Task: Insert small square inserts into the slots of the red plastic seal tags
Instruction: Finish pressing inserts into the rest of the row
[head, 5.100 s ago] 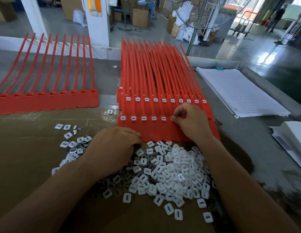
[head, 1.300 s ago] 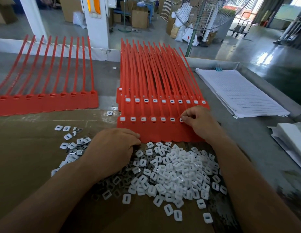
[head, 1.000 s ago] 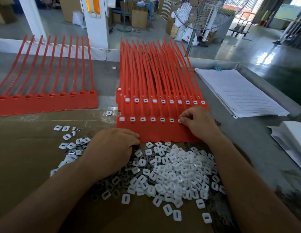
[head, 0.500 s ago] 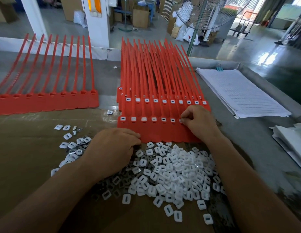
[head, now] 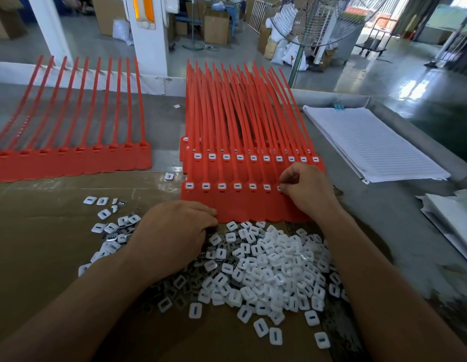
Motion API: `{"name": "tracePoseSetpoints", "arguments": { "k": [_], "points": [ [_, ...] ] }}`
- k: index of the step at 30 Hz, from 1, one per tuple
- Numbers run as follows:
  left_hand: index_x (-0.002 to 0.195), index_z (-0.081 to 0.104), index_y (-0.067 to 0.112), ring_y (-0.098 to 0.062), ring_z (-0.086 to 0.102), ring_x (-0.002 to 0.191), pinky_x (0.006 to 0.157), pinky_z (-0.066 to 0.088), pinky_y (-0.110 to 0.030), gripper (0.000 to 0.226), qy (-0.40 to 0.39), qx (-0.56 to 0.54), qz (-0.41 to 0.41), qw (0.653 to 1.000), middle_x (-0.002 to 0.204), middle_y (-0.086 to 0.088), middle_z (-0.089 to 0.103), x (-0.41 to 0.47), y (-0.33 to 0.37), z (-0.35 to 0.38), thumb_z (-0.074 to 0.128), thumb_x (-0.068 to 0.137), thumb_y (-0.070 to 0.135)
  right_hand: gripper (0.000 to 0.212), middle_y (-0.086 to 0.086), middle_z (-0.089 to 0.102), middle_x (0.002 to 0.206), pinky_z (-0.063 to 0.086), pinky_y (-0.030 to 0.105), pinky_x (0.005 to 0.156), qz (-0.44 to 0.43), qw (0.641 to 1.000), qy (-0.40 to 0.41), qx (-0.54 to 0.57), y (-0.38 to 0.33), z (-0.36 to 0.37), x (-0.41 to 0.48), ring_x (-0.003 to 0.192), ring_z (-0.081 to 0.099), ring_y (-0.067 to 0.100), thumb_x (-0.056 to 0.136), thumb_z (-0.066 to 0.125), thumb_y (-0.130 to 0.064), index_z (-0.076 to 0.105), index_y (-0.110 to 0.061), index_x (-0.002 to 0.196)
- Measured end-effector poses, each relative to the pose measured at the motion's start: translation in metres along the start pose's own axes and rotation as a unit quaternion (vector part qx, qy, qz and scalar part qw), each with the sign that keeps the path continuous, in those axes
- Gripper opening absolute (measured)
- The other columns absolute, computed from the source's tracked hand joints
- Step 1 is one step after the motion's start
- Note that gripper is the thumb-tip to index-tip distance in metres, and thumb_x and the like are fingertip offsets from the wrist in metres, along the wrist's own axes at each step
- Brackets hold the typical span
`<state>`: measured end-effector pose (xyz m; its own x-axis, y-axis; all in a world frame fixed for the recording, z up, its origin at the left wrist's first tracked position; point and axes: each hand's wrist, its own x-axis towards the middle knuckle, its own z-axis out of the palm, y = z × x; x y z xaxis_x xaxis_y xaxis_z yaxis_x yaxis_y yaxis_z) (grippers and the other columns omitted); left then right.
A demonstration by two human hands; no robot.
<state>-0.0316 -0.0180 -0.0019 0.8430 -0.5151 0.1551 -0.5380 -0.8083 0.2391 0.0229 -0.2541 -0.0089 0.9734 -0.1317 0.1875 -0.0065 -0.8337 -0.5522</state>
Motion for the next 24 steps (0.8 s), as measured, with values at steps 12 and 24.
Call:
{"name": "tracePoseSetpoints", "arguments": {
  "k": [12, 24],
  "points": [
    [0.121, 0.055, 0.037, 0.008, 0.042, 0.119, 0.099, 0.029, -0.015, 0.038, 0.004, 0.005, -0.002, 1.0, 0.131, 0.026, 0.046, -0.001, 0.0, 0.002, 0.039, 0.091, 0.021, 0.018, -0.014, 0.063, 0.071, 0.04, 0.003, 0.055, -0.033, 0.987, -0.119, 0.105, -0.007, -0.041, -0.017, 0.067, 0.058, -0.008, 0.078, 0.07, -0.013, 0.063, -0.028, 0.073],
    [0.119, 0.058, 0.036, 0.007, 0.044, 0.117, 0.098, 0.031, -0.015, 0.037, 0.007, -0.001, -0.012, 1.0, 0.129, 0.025, 0.049, -0.002, -0.001, 0.003, 0.04, 0.09, 0.02, 0.015, -0.001, 0.065, 0.076, 0.043, 0.007, 0.058, -0.158, 0.889, -0.429, 0.001, -0.04, -0.044, -0.042, 0.059, 0.053, -0.004, 0.071, 0.077, -0.017, 0.068, -0.027, 0.077]
  ]
}}
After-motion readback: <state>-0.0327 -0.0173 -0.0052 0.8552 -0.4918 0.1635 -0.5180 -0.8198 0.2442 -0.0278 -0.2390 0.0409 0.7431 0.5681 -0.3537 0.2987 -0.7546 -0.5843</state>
